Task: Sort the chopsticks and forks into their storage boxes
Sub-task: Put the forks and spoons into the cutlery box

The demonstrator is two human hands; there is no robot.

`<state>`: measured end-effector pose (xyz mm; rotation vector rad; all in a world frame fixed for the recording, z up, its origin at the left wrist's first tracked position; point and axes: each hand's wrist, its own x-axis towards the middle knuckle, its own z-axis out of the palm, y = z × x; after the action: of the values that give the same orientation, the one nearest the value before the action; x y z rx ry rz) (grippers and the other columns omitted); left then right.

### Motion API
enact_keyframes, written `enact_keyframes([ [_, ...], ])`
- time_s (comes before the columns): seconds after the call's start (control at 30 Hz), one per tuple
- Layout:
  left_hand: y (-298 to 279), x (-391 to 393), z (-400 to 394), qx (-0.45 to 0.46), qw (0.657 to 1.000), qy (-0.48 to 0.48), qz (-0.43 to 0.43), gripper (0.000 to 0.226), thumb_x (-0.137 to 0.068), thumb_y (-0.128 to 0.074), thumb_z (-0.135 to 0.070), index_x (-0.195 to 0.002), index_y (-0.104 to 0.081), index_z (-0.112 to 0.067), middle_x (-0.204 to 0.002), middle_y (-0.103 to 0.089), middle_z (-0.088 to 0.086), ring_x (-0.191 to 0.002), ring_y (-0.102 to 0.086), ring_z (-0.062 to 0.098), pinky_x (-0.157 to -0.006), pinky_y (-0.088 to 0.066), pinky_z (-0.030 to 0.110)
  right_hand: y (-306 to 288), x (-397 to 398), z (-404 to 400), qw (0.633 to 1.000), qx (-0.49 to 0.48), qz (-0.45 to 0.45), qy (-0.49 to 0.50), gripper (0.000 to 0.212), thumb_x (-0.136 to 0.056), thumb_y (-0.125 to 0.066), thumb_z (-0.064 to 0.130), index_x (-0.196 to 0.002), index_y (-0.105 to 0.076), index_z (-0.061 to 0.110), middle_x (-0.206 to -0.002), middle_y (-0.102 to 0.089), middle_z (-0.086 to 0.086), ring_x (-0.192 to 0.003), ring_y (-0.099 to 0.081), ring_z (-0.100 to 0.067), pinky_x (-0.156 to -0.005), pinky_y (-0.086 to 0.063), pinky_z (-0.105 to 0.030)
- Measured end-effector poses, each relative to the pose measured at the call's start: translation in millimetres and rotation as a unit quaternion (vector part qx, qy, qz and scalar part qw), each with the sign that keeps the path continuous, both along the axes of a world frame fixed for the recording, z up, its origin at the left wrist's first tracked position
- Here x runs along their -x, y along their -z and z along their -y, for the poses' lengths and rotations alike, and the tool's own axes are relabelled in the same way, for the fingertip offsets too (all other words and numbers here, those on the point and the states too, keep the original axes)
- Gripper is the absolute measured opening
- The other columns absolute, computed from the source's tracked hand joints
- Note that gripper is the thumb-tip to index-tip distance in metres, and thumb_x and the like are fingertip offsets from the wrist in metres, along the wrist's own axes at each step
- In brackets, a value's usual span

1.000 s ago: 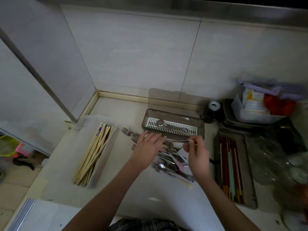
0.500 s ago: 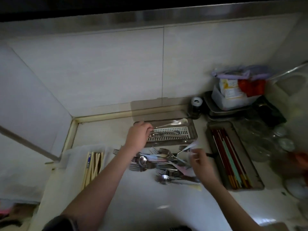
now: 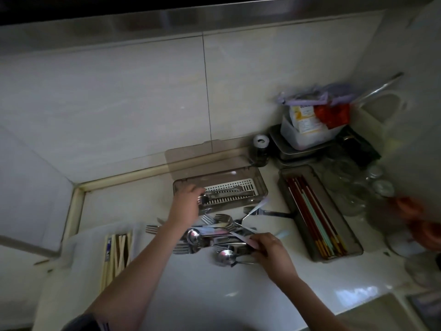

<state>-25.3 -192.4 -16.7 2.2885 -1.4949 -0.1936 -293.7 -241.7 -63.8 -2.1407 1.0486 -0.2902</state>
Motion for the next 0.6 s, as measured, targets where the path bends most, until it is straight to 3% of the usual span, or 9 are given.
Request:
enact_keyframes([
  [0.1, -1, 31, -16, 0.067, 0.996, 0.051, 0.006, 0.041, -0.077, -0.058, 0.009, -0.112, -0.065, -0.012, -0.112, -0.064, 0.005, -0.107, -0.056, 0.023, -0.098, -0.045, 0.043, -1, -4, 2, 1.000, -0.006, -0.024, -0.007, 0.028, -0.075, -0.070, 0.014, -0.101, -0.065, 0.025, -0.093, -0.055, 0.013, -0.092, -0.055, -0.015, -0.075, -0.044, -0.025],
  [0.2, 9, 61, -29, 0.072, 0.992, 0.107, 0.003, 0.033, -0.076, -0.065, -0.001, -0.107, -0.067, -0.015, -0.106, -0.065, 0.000, -0.102, -0.058, 0.017, -0.095, -0.047, 0.038, -7, -11, -1, 0.996, 0.012, -0.084, -0.012, 0.027, -0.078, -0.068, 0.028, -0.104, -0.064, 0.028, -0.099, -0.056, 0.010, -0.097, -0.052, -0.014, -0.078, -0.042, -0.029],
  [0.3, 19, 80, -38, 0.076, 0.989, 0.126, 0.001, 0.037, -0.072, -0.071, -0.002, -0.106, -0.068, -0.017, -0.107, -0.067, -0.003, -0.102, -0.060, 0.016, -0.096, -0.046, 0.034, -12, -18, -3, 0.993, 0.020, -0.115, -0.012, 0.018, -0.083, -0.063, 0.030, -0.101, -0.062, 0.026, -0.100, -0.059, 0.006, -0.095, -0.053, -0.016, -0.077, -0.042, -0.030],
  [0.4, 25, 88, -44, 0.066, 0.990, 0.125, 0.021, 0.037, -0.072, -0.075, -0.010, -0.107, -0.069, -0.020, -0.108, -0.068, -0.005, -0.103, -0.061, 0.016, -0.094, -0.046, 0.036, -20, -16, -7, 0.990, -0.119, 0.008, 0.074, 0.006, -0.088, -0.062, 0.022, -0.084, -0.059, 0.019, -0.079, -0.065, 0.003, -0.074, -0.060, -0.018, -0.066, -0.048, -0.034],
  [0.5, 29, 89, -50, 0.052, 0.990, 0.127, 0.024, 0.037, -0.076, -0.074, -0.015, -0.111, -0.066, -0.019, -0.112, -0.067, -0.002, -0.105, -0.061, 0.019, -0.094, -0.048, 0.040, -32, -12, -7, 0.950, -0.225, 0.156, 0.153, 0.007, -0.091, -0.059, 0.010, -0.085, -0.058, 0.006, -0.074, -0.068, -0.009, -0.068, -0.064, -0.022, -0.069, -0.055, -0.041],
  [0.6, 27, 87, -51, 0.065, 0.990, 0.117, 0.033, 0.034, -0.074, -0.075, -0.015, -0.107, -0.067, -0.020, -0.105, -0.068, -0.003, -0.097, -0.063, 0.018, -0.089, -0.050, 0.036, -44, -12, -9, 0.924, -0.261, 0.232, 0.158, 0.017, -0.095, -0.054, 0.014, -0.088, -0.055, -0.002, -0.073, -0.063, -0.012, -0.067, -0.062, -0.021, -0.064, -0.055, -0.029],
])
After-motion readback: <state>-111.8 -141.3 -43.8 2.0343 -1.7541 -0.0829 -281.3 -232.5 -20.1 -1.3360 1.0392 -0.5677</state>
